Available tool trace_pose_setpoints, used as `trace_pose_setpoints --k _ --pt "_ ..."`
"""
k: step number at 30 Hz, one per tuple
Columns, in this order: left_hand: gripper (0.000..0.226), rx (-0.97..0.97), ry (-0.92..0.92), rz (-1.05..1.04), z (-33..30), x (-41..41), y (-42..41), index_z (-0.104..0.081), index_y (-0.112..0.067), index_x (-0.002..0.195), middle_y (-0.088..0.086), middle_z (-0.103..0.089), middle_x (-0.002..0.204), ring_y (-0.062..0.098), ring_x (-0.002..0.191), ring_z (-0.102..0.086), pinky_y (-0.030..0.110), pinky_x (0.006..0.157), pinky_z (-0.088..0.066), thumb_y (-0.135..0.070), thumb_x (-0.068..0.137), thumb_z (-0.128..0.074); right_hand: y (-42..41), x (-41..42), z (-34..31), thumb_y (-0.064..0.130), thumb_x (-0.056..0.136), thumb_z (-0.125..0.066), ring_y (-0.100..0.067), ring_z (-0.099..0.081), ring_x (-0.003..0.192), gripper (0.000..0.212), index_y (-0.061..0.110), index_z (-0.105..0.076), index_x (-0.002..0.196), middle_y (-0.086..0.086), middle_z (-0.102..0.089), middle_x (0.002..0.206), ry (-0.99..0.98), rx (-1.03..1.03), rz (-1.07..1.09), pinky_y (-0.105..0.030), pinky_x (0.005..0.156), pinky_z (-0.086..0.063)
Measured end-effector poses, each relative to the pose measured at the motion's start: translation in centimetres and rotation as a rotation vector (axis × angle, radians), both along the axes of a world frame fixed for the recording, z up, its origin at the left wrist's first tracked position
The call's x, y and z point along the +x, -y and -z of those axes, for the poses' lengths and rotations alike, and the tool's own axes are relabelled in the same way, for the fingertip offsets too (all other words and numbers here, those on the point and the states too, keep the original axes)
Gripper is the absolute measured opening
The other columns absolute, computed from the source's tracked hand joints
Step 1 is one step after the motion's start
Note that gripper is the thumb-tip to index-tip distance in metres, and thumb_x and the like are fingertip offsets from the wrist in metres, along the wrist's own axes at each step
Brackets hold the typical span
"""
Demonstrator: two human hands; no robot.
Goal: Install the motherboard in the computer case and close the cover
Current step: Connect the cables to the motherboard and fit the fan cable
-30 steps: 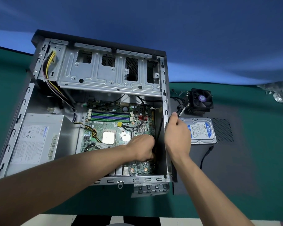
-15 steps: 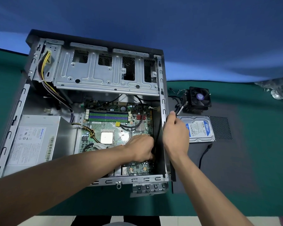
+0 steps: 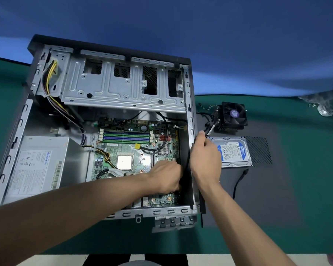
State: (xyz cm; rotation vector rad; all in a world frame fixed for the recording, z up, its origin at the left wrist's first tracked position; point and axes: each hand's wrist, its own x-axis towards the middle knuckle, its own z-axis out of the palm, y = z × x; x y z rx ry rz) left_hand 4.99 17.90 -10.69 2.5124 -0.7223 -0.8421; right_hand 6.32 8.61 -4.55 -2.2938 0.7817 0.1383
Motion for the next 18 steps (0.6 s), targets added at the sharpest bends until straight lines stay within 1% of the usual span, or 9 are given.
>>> trace_pose_setpoints --k 3,6,8,11,12,15,18 --pt "0.031 0.012 0.011 0.0 0.02 0.07 0.1 -0.043 -0.01 0.052 0.002 -0.04 0.051 0.022 0.055 -0.048 0.024 0.055 -0.034 -0.009 0.077 -0.062 0.02 -0.03 -0.03 0.045 0.099 -0.024 -0.02 -0.049 0.069 0.051 0.015 -0.051 0.068 0.003 -0.054 0.069 0.001 0.0 0.0 -0.036 0.065 -0.033" --pt "0.04 0.014 0.001 -0.014 0.01 0.32 -0.09 -0.042 -0.013 0.052 -0.002 -0.04 0.051 0.017 0.055 -0.044 0.025 0.061 -0.034 -0.019 0.081 -0.068 -0.01 -0.01 -0.02 0.044 0.099 -0.025 -0.023 -0.049 0.071 0.05 0.015 -0.051 0.068 0.003 -0.052 0.068 0.004 0.001 0.002 -0.036 0.067 -0.033" --pt "0.043 0.006 -0.026 -0.027 0.02 0.38 -0.23 -0.042 -0.014 0.051 -0.004 -0.041 0.052 0.015 0.056 -0.045 0.025 0.064 -0.034 -0.024 0.082 -0.07 -0.01 0.0 -0.02 0.044 0.099 -0.025 -0.021 -0.048 0.069 0.051 0.014 -0.051 0.068 0.003 -0.053 0.068 0.003 0.005 0.002 -0.036 0.065 -0.032" --pt "0.044 0.003 -0.005 -0.048 0.03 0.47 -0.35 -0.04 -0.015 0.05 -0.004 -0.039 0.052 0.006 0.049 -0.036 0.025 0.062 -0.033 -0.025 0.081 -0.07 -0.01 0.03 -0.01 0.045 0.099 -0.025 -0.02 -0.047 0.068 0.05 0.015 -0.051 0.068 0.003 -0.052 0.068 0.003 0.006 -0.001 -0.036 0.065 -0.031" --pt "0.044 0.006 0.001 -0.048 0.02 0.49 -0.36 -0.04 -0.015 0.05 -0.004 -0.038 0.051 0.007 0.049 -0.034 0.025 0.062 -0.033 -0.025 0.081 -0.07 -0.02 0.04 -0.01 0.044 0.099 -0.025 -0.022 -0.048 0.07 0.05 0.015 -0.052 0.069 0.002 -0.052 0.068 0.003 0.004 -0.001 -0.036 0.065 -0.031" --pt "0.044 0.011 -0.003 -0.037 -0.07 0.48 -0.37 -0.04 -0.014 0.049 -0.002 -0.038 0.05 0.014 0.051 -0.039 0.024 0.06 -0.032 -0.023 0.08 -0.07 0.02 0.05 0.02 0.044 0.1 -0.025 -0.025 -0.049 0.074 0.051 0.013 -0.053 0.071 0.002 -0.052 0.069 0.005 0.007 -0.004 -0.036 0.066 -0.032" --pt "0.043 0.006 -0.005 -0.038 -0.16 0.42 -0.35 -0.041 -0.013 0.048 -0.001 -0.039 0.049 0.011 0.047 -0.039 0.024 0.058 -0.032 -0.02 0.08 -0.069 0.04 0.02 0.0 0.044 0.1 -0.025 -0.024 -0.048 0.072 0.05 0.013 -0.054 0.072 0.005 -0.051 0.068 0.001 0.01 -0.004 -0.036 0.065 -0.031"
